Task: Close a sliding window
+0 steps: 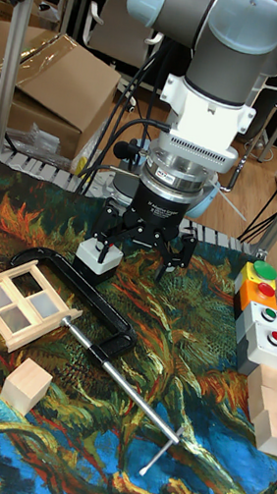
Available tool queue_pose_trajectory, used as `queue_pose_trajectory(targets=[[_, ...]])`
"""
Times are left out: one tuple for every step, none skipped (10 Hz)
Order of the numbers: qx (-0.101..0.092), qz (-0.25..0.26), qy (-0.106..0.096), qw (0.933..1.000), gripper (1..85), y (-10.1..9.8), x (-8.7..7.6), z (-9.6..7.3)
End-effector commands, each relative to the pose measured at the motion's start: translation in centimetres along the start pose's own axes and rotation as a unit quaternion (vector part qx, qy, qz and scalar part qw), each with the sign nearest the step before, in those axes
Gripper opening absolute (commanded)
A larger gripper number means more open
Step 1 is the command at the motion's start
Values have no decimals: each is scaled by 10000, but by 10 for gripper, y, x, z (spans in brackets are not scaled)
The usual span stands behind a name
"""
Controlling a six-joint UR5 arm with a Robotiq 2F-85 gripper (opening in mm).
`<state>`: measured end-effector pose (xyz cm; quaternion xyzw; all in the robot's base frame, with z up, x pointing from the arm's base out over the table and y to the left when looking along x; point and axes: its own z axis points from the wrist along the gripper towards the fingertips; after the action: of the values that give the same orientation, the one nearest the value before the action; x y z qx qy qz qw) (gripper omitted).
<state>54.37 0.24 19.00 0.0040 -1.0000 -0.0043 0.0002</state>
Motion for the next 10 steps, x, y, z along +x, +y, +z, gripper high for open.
queue_pose_trajectory(targets=[[-166, -593, -920, 9939, 13, 14, -47, -4], [-123, -582, -894, 9942, 13, 16, -47, -1], [-95, -570, -869, 9945, 13, 18, -46, 0], [-95, -577, -869, 9945, 13, 18, -47, 1], [-97, -578, -831, 9948, 13, 22, -47, 0], [-94, -564, -777, 9953, 13, 27, -47, -1], [-92, -602, -769, 9952, 13, 30, -48, -2], [-49, -749, -774, 9942, 13, 30, -50, -5], [46, -938, -742, 9928, 13, 25, -49, -6], [-6, -1056, -740, 9917, 13, 27, -49, -5]])
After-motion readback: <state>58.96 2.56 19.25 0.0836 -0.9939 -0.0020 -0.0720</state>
